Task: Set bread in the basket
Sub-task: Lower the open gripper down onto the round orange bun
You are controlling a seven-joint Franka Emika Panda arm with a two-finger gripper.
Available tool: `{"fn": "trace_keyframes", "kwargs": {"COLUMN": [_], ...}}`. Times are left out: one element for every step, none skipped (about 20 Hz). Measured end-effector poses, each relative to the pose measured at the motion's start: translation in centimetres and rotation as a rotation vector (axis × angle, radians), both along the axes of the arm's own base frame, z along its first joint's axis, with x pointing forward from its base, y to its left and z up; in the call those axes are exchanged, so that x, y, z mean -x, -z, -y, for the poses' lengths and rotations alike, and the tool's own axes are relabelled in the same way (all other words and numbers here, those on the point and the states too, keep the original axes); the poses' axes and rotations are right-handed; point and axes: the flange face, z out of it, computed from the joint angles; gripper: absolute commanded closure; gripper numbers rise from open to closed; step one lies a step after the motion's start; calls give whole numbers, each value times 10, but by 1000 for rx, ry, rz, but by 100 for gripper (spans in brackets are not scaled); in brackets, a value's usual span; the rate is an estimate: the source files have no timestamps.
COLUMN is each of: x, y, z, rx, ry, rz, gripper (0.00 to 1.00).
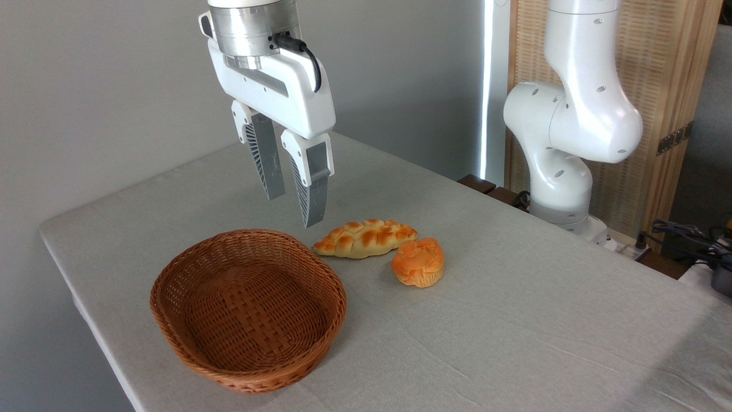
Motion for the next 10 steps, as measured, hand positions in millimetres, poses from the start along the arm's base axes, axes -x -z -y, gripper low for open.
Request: {"fn": "trace_keyframes", "kwargs": {"x": [0,0,0,0,0,0,1,1,2,4], "y": [0,0,1,2,3,4,5,7,9,13], "z": [0,0,0,0,0,0,0,0,0,0], "rx": [0,0,0,0,0,0,-1,-1,-1,-2], "ry": [0,0,0,0,0,0,0,0,0,0], "rz": [0,-1,-2,-4,-6,-9,-11,-15,-20,-29], "gripper": [0,0,0,0,0,0,0,0,0,0]}}
